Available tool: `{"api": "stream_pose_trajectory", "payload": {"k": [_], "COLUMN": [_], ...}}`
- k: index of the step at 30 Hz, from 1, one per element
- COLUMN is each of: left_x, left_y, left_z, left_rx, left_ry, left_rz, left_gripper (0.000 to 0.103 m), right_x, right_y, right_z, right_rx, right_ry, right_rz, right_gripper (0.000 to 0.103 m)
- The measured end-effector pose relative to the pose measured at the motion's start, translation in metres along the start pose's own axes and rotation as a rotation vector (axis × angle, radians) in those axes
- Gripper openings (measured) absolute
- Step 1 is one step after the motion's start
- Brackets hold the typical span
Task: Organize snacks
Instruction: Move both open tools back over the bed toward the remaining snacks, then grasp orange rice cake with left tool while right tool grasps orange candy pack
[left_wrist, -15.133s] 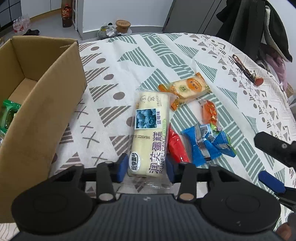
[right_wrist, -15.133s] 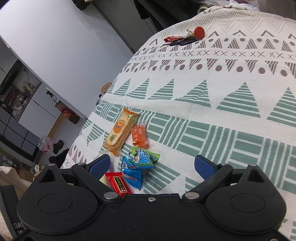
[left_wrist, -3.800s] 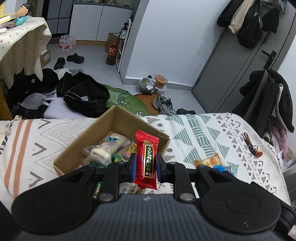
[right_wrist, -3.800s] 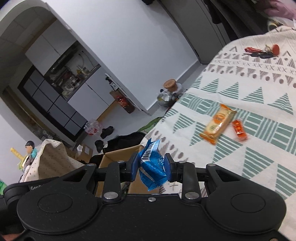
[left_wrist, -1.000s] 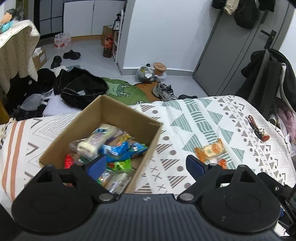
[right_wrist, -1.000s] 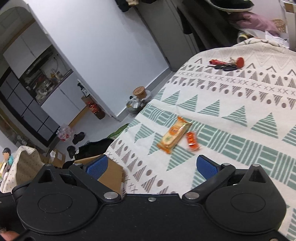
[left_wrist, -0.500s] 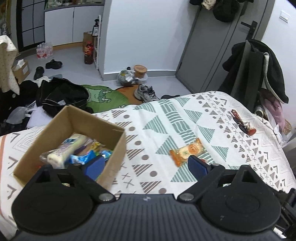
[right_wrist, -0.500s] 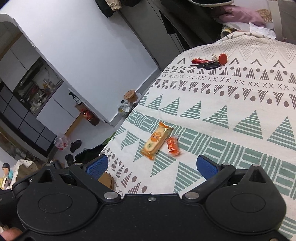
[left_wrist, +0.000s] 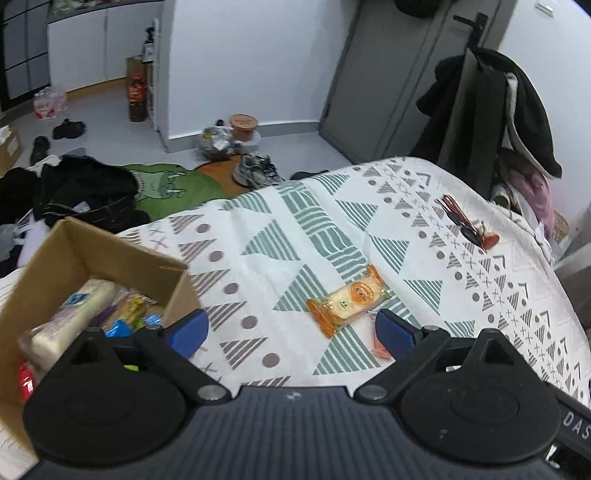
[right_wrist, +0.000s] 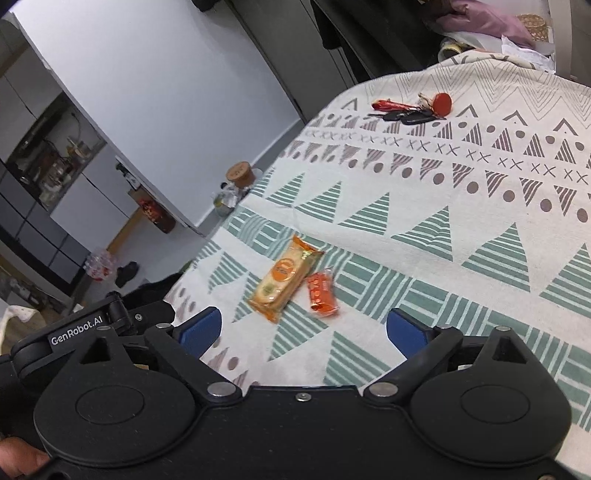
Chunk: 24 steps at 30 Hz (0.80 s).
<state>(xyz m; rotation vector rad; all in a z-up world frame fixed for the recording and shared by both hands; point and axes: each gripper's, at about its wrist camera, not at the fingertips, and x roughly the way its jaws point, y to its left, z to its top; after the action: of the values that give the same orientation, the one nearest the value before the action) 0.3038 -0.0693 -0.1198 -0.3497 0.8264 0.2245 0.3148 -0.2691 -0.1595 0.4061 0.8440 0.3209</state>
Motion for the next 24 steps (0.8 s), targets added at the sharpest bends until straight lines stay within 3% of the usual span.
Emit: {"api": "stream_pose_trajectory", "payload": {"k": [3,9,14,24], "left_x": [0.016,0.05,0.081,0.117], "left_y": [-0.004,-0.013,-0.013,-0.011], "left_z": [0.001,0.005,0.007,0.012], "left_rx": [0.042,0.127,0.121,0.1], "left_ry": [0.014,0.025,0.074,0.074], "left_rz": [-0.01,-0.051,-0.083,-0.132], "left_gripper": [0.096,0.096,0.094,0.088], "right_x": [0.01,0.04,0.062,0.112], "right_y": [-0.002,-0.006,-0.008,-0.014], "right_z": [0.003,0.006,0.007,0.008], "right_rx": [-0.012,-0.02,-0.021,-0.048], "right_ry": [0.007,0.051,0.066,0.116], "right_rz": [-0.01,-0.037,-0.029,-0.037], "right_gripper": [0.096,0.084,0.075,0.053]}}
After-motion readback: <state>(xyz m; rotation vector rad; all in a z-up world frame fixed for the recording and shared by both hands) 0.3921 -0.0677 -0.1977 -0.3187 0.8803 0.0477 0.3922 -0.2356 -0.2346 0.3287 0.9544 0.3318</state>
